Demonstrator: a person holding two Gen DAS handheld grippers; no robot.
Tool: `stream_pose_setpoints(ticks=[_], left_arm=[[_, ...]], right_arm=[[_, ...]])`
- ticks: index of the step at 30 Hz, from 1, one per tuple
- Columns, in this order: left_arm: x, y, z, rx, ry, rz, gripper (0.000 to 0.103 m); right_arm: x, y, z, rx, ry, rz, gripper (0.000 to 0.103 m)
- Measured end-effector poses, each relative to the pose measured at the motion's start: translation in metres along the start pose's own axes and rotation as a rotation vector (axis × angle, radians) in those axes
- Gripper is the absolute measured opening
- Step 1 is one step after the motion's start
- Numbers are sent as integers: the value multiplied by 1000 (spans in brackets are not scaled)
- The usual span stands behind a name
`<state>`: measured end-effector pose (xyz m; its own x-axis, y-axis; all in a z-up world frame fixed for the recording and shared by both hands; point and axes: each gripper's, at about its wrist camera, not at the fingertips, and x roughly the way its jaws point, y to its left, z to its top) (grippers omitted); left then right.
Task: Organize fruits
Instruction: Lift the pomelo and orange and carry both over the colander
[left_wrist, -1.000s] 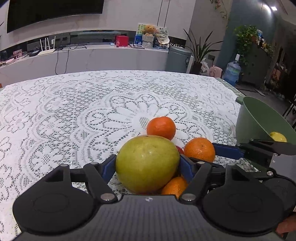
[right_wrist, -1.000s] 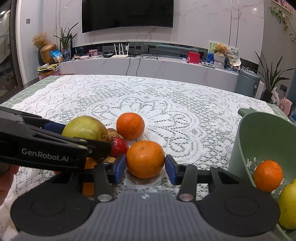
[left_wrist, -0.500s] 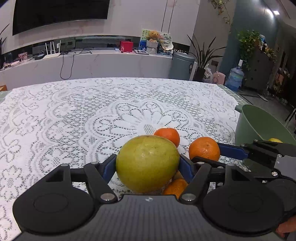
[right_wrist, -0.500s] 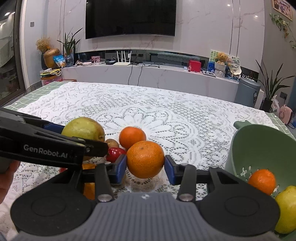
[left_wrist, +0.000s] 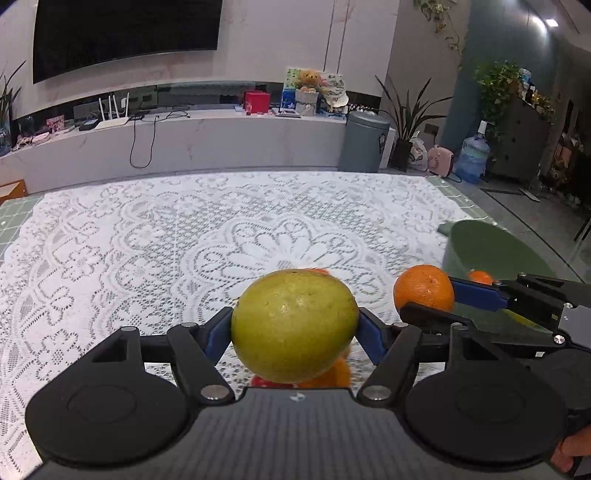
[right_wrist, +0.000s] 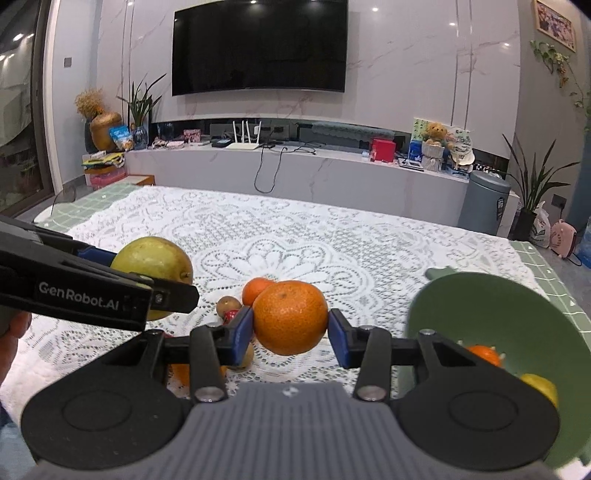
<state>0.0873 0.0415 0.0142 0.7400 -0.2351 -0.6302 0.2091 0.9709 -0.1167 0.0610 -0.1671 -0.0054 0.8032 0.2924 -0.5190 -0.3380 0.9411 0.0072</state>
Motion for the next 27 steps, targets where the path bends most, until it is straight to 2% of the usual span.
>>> stream_pose_setpoints(ticks=[10,18,22,27], left_arm=[[-15,-39,13,36,-8,-68,81],[-4,-83,34,96,23,-187,81],[7,-108,44,140,57,-248,81],[31,-136,55,187,126,-319,81]], right_arm=[[-47,-33,11,40,-25,-67,42],[-74,-78,11,72,12,-152,42],[-82,-104,9,102,57,-171,42],[-79,-134,5,148,156,-141,42]])
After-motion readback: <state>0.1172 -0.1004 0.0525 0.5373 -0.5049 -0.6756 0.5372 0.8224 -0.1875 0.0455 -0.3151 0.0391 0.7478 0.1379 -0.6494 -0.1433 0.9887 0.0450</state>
